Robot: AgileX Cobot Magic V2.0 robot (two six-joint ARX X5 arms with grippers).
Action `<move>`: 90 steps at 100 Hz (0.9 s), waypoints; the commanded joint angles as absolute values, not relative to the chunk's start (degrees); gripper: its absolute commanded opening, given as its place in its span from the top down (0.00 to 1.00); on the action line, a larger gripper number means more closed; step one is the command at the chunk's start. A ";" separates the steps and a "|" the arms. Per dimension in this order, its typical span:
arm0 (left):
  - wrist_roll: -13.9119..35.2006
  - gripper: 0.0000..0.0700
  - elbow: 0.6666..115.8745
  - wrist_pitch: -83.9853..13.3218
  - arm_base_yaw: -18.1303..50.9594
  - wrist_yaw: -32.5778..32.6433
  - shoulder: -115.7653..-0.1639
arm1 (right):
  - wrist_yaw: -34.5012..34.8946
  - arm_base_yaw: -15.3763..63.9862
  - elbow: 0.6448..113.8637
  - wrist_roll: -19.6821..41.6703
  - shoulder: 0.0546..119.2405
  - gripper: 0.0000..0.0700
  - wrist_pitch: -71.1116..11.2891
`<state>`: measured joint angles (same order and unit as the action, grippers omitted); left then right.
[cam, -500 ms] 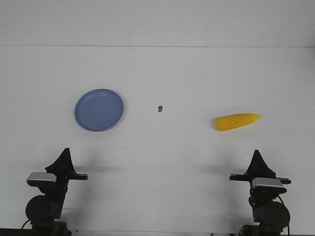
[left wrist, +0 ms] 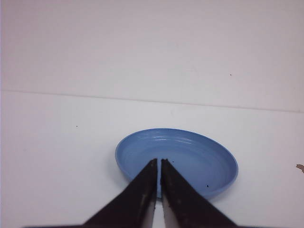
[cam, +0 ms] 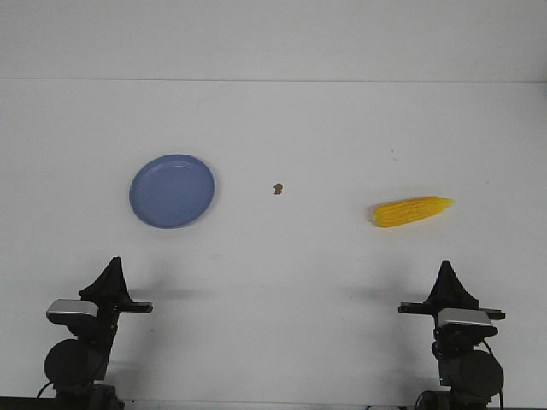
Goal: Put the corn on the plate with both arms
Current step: 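Raise both grippers from rest and open them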
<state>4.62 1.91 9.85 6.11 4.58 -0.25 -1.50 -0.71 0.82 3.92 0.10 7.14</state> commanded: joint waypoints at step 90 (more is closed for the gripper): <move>10.13 0.98 41.41 -15.42 6.07 4.73 -27.81 | -1.54 -0.71 33.95 -0.93 22.15 1.00 -19.57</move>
<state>9.82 35.42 -11.11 6.11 4.58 -23.44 -1.54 -0.73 29.65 1.13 17.93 -16.01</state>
